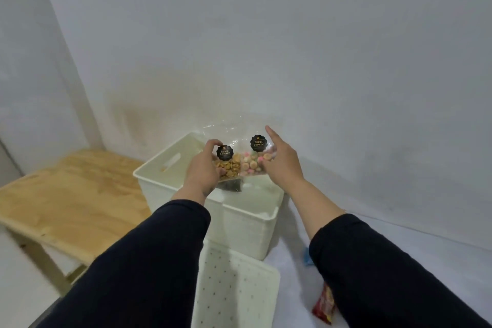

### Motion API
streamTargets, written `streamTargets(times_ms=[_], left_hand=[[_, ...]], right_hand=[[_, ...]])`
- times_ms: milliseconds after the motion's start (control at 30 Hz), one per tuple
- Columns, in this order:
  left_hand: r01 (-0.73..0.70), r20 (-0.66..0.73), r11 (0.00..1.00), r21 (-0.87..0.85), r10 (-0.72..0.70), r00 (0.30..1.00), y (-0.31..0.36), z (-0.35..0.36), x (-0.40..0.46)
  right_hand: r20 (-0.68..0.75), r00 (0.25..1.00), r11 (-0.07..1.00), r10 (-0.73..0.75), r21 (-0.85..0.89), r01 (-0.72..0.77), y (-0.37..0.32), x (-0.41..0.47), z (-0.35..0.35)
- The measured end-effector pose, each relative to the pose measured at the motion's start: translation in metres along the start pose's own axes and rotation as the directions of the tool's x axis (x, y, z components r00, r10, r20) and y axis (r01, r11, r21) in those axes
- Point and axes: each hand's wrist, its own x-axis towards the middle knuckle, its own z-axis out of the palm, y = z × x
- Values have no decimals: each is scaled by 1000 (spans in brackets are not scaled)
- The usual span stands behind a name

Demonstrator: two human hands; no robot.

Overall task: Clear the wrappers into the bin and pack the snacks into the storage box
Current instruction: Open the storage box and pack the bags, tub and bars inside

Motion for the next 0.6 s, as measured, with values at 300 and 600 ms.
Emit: streamTargets(times_ms=[300,600], left_hand=[[63,393,998,23,-68,917,-75,39,83],[45,532,998,40,-59,844,-90,112,122]], right_hand=[[-127,930,919,346,-153,-363,39,29,84],[-200,806,793,556,-163,-587,85,61,99]])
